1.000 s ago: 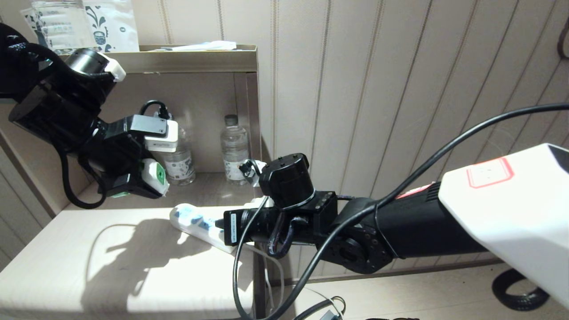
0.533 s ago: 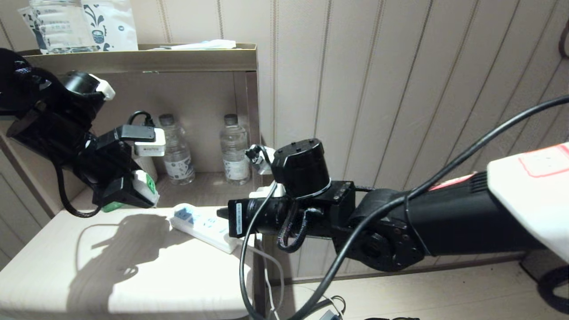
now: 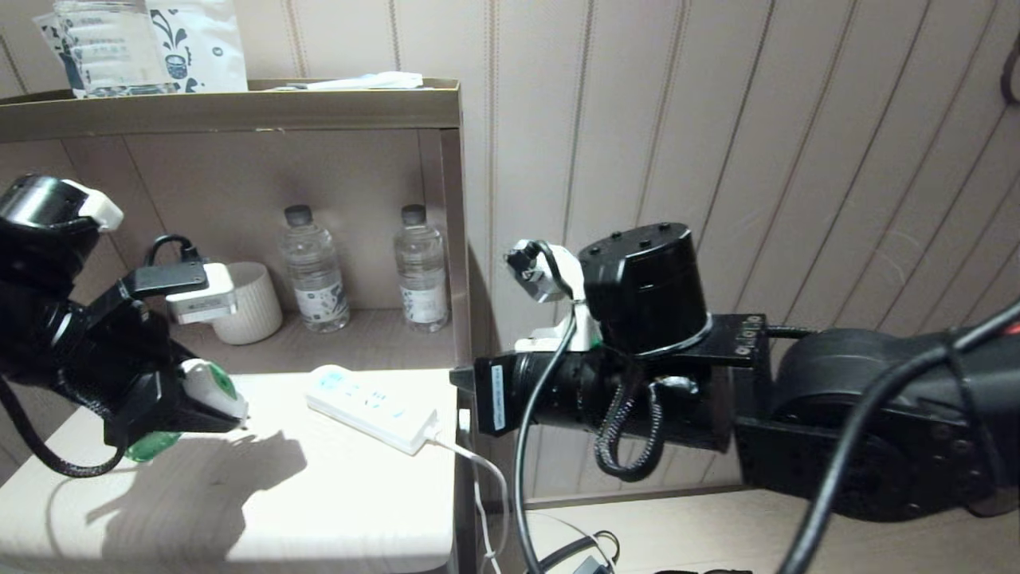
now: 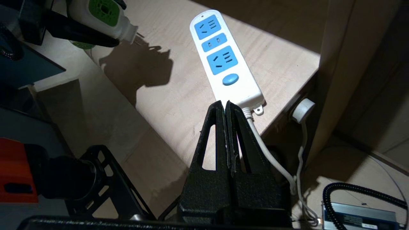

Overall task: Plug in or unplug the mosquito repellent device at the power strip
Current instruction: Place the mosquito repellent liquid on the table

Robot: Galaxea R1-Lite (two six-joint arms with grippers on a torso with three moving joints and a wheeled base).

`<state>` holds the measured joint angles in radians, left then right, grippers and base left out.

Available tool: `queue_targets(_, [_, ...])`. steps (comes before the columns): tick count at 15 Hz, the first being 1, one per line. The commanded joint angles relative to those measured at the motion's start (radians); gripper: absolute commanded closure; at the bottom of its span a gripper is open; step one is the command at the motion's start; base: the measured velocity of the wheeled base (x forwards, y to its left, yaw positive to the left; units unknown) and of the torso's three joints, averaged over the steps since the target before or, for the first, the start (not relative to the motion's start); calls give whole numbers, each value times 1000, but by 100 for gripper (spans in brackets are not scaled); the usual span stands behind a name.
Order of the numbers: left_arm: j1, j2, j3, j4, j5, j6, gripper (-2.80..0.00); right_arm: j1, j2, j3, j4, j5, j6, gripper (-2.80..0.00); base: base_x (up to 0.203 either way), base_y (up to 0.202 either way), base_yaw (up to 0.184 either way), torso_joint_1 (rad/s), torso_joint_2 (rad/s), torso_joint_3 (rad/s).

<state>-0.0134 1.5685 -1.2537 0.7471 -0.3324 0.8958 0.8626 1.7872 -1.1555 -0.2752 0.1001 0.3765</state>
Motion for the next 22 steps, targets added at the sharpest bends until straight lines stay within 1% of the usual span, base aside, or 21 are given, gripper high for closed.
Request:
queue_targets(1, [20,-132,110,-91,-7,-110,0,2,-126,49,25,-32,-15,0,0,0,0,0,0,0])
queue_targets(2, [26,-170,168,-173,-9,-213,0,2,-172,80,43,-74,-39,0,0,0,0,0,0,0])
queue_targets(3, [29,-198,229,-270,-7,-300,0,2,-218,117,53,-116,-62,0,0,0,0,0,0,0])
queue_targets(5, [33,-239,349,-477,-2,-419,0,-7,-305,187,62,-164,-94,0,0,0,0,0,0,0])
queue_targets(7, [34,-279,494,-740,13,-542,0,-28,-399,235,111,-190,-108,0,0,0,0,0,0,0])
queue_targets(8, [34,-292,565,-871,35,-599,0,-48,-442,256,150,-217,-122,0,0,0,0,0,0,0])
queue_targets(10, [35,-301,697,-1103,106,-721,0,-106,-515,320,182,-309,-164,0,0,0,0,0,0,0])
queue_targets(11, [35,-302,743,-1179,143,-796,0,-133,-555,340,187,-337,-182,0,0,0,0,0,0,0])
queue_targets(12, [40,-307,777,-1221,168,-857,0,-182,-599,365,191,-354,-195,0,0,0,0,0,0,0])
queue_targets(13, [56,-313,793,-1234,175,-878,0,-216,-648,392,193,-367,-201,0,0,0,0,0,0,0])
queue_targets(15, [74,-315,794,-1236,173,-880,0,-285,-754,442,211,-383,-206,0,0,0,0,0,0,0])
queue_targets(19, [76,-314,797,-1235,162,-880,0,-431,-1022,516,354,-396,-215,0,0,0,0,0,0,0])
queue_targets(22, [76,-328,797,-1235,161,-882,0,-564,-1260,597,448,-425,-273,0,0,0,0,0,0,0])
